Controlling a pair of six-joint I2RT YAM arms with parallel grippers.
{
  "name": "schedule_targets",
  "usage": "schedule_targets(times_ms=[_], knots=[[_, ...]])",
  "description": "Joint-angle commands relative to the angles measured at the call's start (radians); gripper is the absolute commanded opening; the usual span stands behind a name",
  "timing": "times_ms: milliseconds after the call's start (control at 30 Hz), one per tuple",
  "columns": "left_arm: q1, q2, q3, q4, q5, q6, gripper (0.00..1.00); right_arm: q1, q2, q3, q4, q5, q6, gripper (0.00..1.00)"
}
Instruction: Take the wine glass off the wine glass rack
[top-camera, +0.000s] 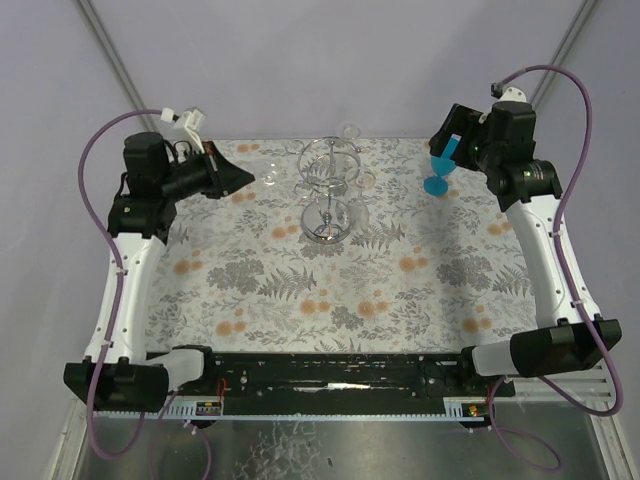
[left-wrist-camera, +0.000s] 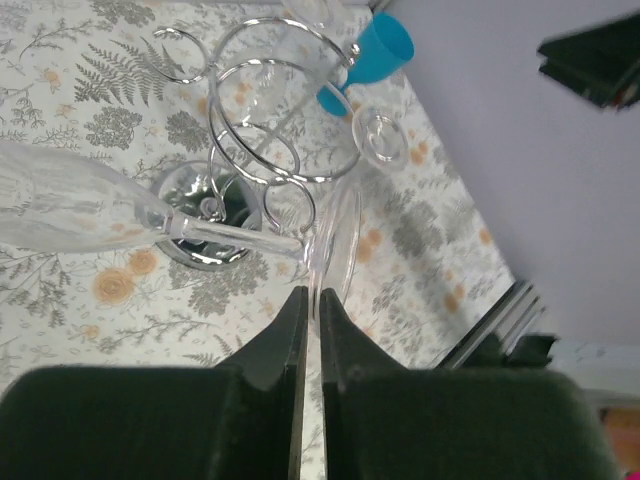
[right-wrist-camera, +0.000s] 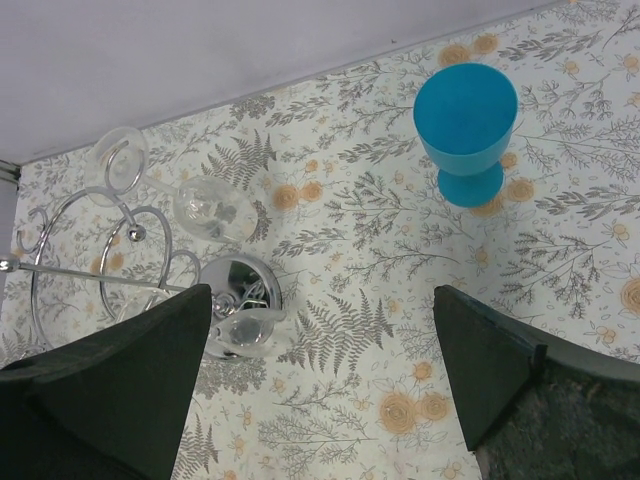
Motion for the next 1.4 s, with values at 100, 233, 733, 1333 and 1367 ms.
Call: schedule_targets(times_ms=[100, 233, 733, 1333, 1367], knots=[[-0.226, -0.059, 0.071, -0.047, -0.254, 0.387, 0.00, 0.005, 0.017, 0.047, 0.006, -0.022, -0.001, 0.99], [-0.349, -0.063, 0.086, -0.047, -0.355, 0.504, 0.00, 0.005, 0.017, 0.047, 0.002, -0.019, -0.003, 0.99], [-0.624, -0.074, 0.065, 0.025, -0.606, 0.807, 0.00, 0.003, 0.026, 0.113, -0.032, -0.021, -0.007, 0.99], [-0.836, -0.113, -0.134, 0.215, -0.803, 1.230, 0.00, 0.004, 0.061, 0.177, -0.051, -0.099, 0.011, 0.99], [-0.841, -0.116, -0.157, 0.236, -0.812, 1.254, 0.00, 0.004, 0.062, 0.181, -0.049, -0.116, 0.015, 0.99]])
